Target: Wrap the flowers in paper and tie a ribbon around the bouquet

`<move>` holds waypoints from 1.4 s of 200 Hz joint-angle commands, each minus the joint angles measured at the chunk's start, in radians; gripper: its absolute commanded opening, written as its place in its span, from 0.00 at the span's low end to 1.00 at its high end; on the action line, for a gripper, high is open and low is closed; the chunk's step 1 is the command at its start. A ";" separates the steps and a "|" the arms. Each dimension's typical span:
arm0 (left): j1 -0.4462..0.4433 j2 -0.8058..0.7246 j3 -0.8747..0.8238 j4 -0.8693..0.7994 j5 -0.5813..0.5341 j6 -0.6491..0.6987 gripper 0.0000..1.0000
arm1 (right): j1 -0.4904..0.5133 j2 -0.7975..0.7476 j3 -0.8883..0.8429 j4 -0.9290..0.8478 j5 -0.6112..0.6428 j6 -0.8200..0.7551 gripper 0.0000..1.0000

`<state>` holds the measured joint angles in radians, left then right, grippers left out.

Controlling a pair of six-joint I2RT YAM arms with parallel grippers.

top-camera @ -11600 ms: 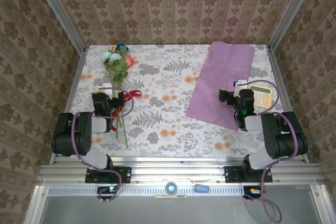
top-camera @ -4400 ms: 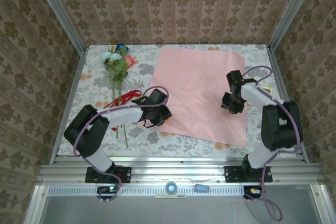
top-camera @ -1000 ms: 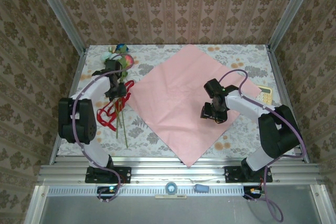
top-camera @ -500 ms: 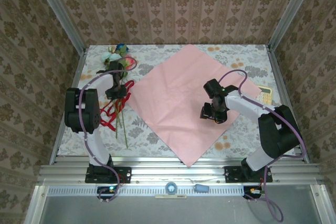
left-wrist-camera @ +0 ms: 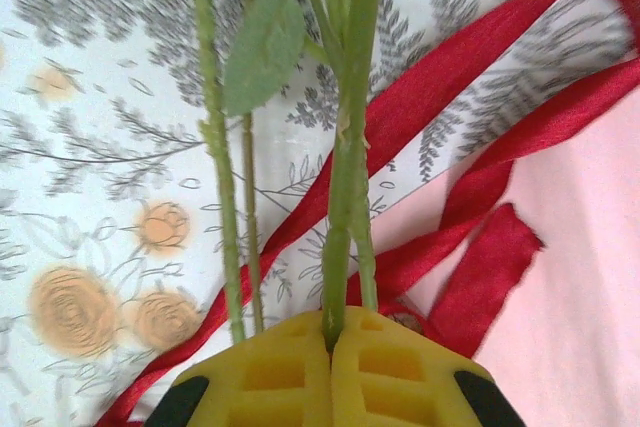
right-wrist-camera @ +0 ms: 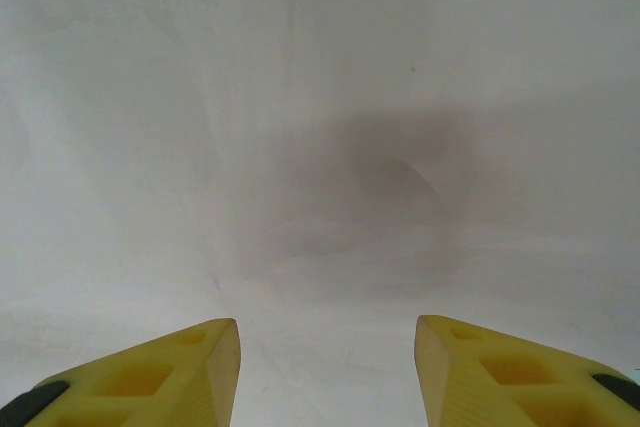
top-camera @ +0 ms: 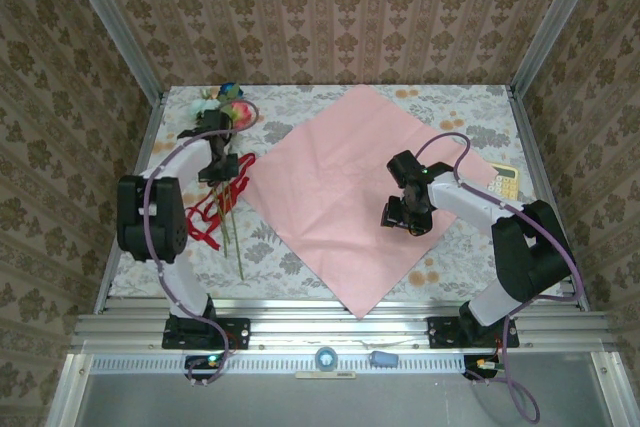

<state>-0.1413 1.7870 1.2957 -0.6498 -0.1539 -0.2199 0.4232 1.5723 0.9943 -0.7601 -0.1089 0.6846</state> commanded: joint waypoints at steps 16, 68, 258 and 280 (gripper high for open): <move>-0.027 -0.192 0.014 -0.065 0.067 -0.043 0.00 | 0.006 -0.006 0.024 -0.034 0.036 0.009 0.50; -0.155 -0.353 0.021 -0.003 0.266 -0.244 0.00 | -0.042 -0.055 -0.021 -0.016 0.046 0.024 0.51; -0.594 0.452 0.443 0.632 0.506 -0.761 0.43 | -0.207 -0.249 -0.080 -0.120 0.108 0.005 0.57; -0.570 0.304 0.388 0.532 0.427 -0.728 0.48 | -0.209 -0.214 -0.067 -0.106 0.103 -0.013 0.57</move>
<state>-0.7368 2.3035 1.7111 0.0051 0.3576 -0.9836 0.2203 1.3209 0.9073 -0.8486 -0.0216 0.7010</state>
